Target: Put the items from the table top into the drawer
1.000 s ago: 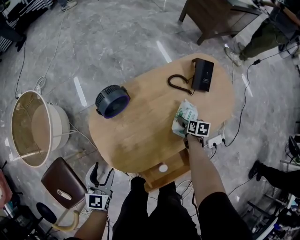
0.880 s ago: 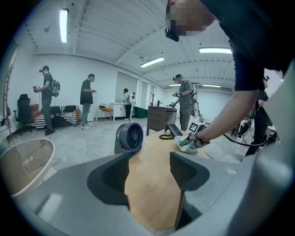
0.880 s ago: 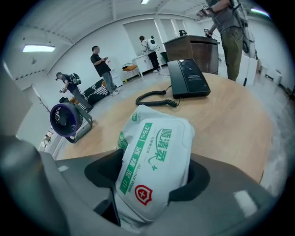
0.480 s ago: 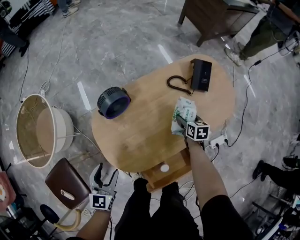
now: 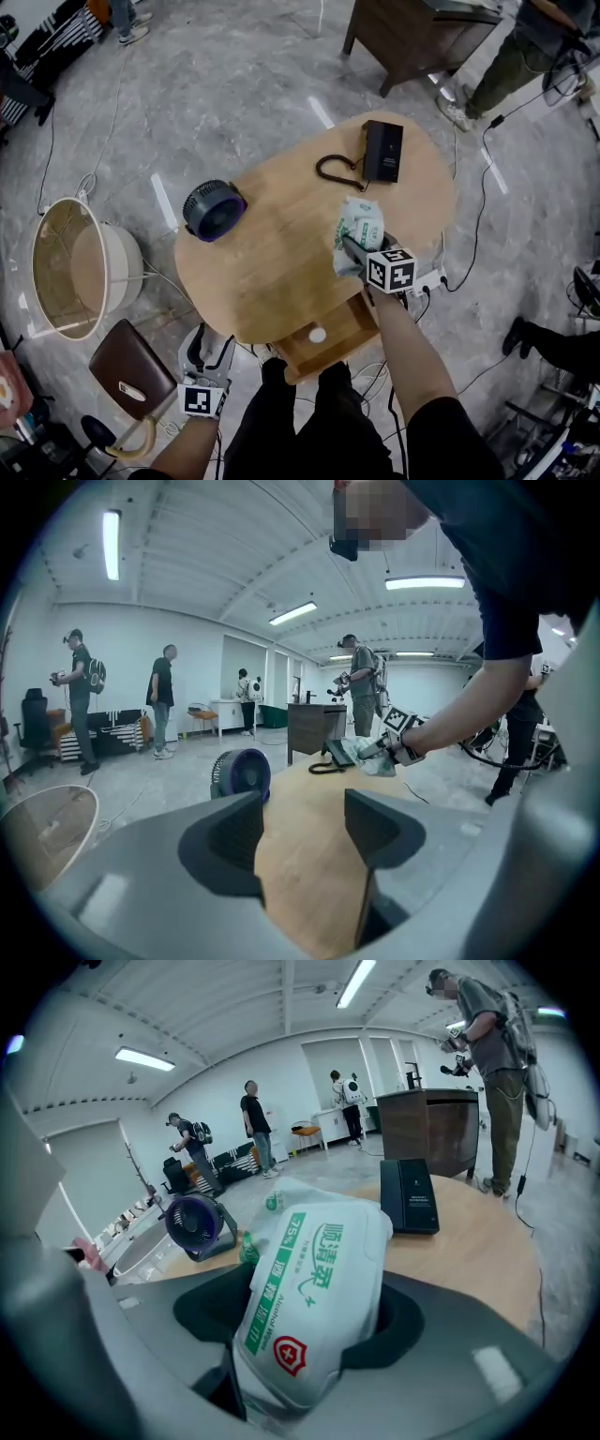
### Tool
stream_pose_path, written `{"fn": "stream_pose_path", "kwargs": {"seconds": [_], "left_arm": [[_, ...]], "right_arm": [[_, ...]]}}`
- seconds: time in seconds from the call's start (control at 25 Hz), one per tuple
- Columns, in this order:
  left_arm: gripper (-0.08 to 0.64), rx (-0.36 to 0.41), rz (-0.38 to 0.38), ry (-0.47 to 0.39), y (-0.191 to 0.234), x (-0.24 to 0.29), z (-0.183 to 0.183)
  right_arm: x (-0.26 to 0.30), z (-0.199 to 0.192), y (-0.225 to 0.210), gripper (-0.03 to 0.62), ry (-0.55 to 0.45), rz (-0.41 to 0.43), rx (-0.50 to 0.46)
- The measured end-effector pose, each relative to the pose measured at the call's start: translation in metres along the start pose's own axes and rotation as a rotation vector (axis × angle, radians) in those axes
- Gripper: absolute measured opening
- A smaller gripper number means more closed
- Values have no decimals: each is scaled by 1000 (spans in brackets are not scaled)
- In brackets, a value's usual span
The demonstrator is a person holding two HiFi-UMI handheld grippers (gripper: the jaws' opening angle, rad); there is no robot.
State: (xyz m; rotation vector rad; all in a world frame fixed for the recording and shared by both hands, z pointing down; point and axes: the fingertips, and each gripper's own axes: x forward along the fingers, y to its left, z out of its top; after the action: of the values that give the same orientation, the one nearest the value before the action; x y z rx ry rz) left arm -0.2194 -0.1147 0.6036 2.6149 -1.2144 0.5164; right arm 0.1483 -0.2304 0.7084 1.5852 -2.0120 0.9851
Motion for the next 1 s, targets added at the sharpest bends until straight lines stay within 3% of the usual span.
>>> {"fn": "stream_pose_path", "kwargs": {"seconds": [0.44,0.76,1.0], "left_arm": [[285,31,-49,-10,-42,13,12],[285,65,-66,-14,-59,19,12],[285,64,-77,-2,-63,18,9]], "right_arm": [[-80,6,32,313,-90,116,-12],[-135,-34,57,311,-85,164,-32],[-155,-74,69,311,-64,204,22]]}}
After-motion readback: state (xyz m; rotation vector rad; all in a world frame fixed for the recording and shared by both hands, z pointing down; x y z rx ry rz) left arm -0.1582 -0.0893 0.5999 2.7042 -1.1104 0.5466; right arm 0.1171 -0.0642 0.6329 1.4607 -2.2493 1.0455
